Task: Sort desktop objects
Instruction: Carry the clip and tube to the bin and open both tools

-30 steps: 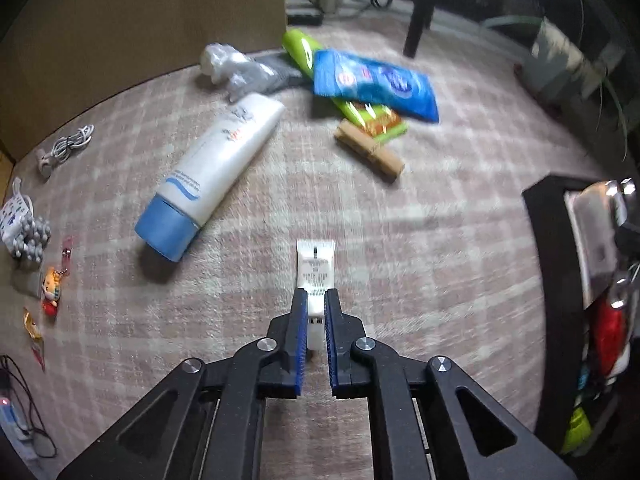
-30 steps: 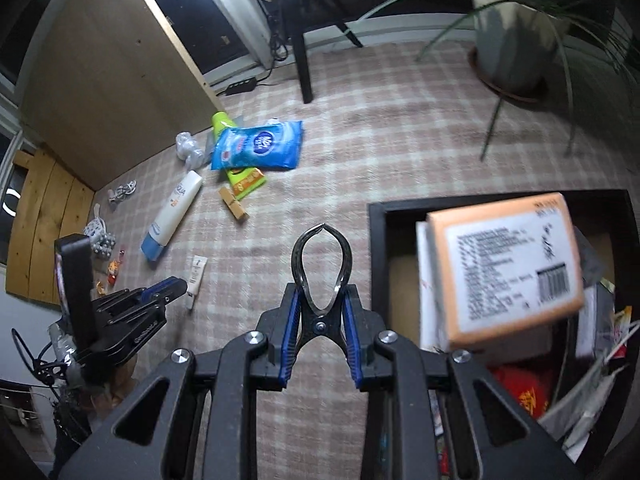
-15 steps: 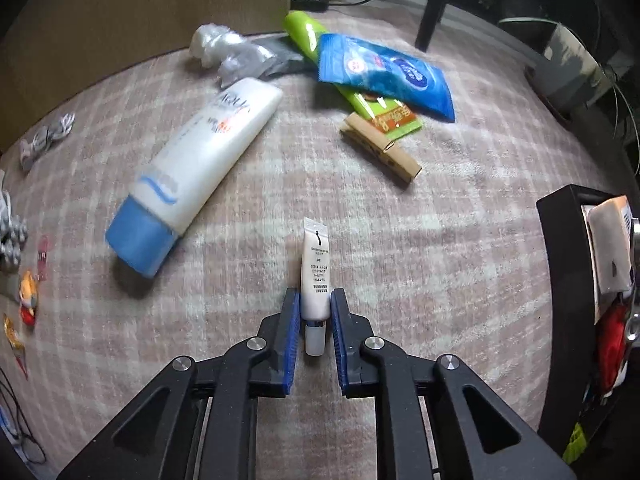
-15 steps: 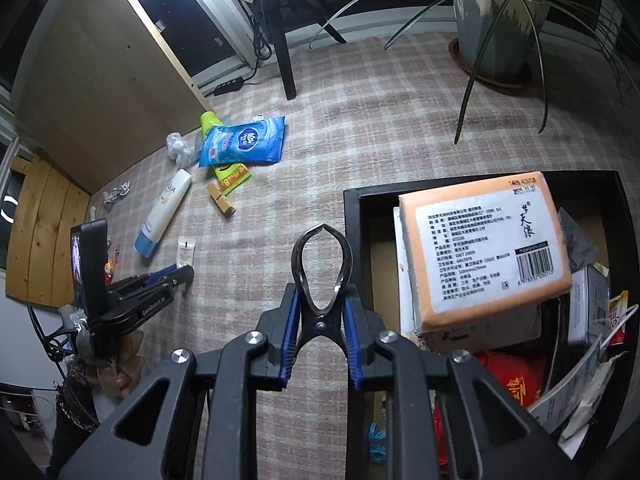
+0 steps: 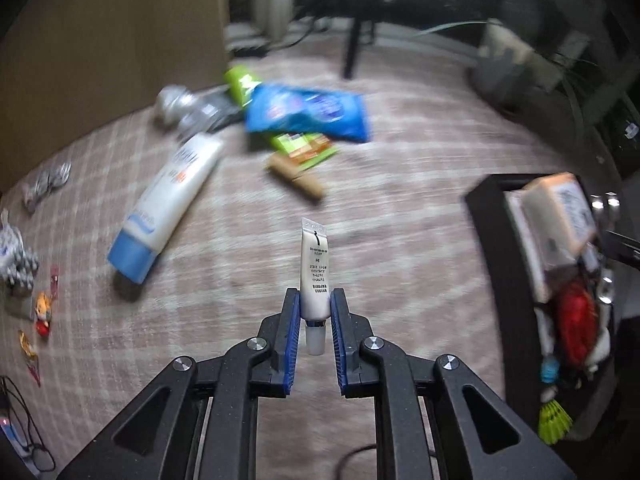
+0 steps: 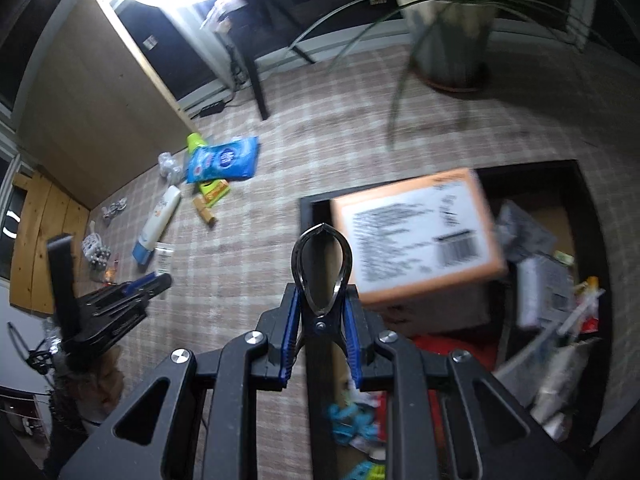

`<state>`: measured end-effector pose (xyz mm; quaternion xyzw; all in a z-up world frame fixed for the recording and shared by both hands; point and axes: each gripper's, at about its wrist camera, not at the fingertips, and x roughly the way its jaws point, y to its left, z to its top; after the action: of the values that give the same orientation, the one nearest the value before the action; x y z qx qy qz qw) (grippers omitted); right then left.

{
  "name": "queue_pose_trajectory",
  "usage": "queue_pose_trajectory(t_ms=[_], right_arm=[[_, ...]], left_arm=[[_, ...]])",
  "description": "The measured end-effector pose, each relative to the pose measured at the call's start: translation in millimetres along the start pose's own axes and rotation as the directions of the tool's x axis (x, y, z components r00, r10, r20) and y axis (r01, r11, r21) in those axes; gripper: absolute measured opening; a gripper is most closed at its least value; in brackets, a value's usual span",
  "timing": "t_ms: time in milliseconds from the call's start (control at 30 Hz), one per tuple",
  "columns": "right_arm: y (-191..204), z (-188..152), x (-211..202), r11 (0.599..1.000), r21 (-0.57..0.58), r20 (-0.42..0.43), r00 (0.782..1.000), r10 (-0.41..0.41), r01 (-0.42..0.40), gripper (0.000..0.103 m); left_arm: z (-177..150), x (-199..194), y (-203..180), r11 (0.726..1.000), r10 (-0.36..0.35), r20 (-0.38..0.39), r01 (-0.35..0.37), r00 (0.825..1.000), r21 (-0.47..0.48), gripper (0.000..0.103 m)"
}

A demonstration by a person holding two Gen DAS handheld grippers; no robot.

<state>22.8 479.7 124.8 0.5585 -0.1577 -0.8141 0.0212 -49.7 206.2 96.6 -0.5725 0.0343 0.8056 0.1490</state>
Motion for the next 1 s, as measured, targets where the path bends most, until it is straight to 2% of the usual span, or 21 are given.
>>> queue_pose_trajectory(t_ms=[200,233,467,667,833,1000], right_arm=[[-42,-12,-23,0.997,0.062,0.021,0.999,-0.047,0.046,0.021],[-48,-14,-26,0.996,0.071,0.022,0.998,-0.054,0.052,0.021],[-92,-39,-39,0.985,0.141,0.003,0.995,-0.102,0.1,0.021],[-121,-68,-56,0.969,0.206,0.006,0.99,-0.144,0.14,0.021],[-141,-91,-63,0.952,0.255,-0.007,0.985,-0.173,0.169,0.021],[-153,-108,-72,0.939,0.291,-0.003,0.982,-0.187,0.18,0.021]], left_arm=[[-12,-19,-64,0.989,-0.096,0.001,0.095,0.995,0.111,0.014],[-13,-12,-80,0.985,-0.112,-0.004,0.112,0.994,0.128,0.014],[-40,-12,-163,0.94,-0.206,-0.084,0.221,0.975,0.261,0.014],[-70,-18,-204,0.893,-0.233,-0.142,0.269,0.962,0.361,0.014],[-87,-22,-228,0.866,-0.242,-0.171,0.293,0.955,0.406,0.014],[-97,-28,-244,0.845,-0.24,-0.164,0.289,0.957,0.449,0.014]])
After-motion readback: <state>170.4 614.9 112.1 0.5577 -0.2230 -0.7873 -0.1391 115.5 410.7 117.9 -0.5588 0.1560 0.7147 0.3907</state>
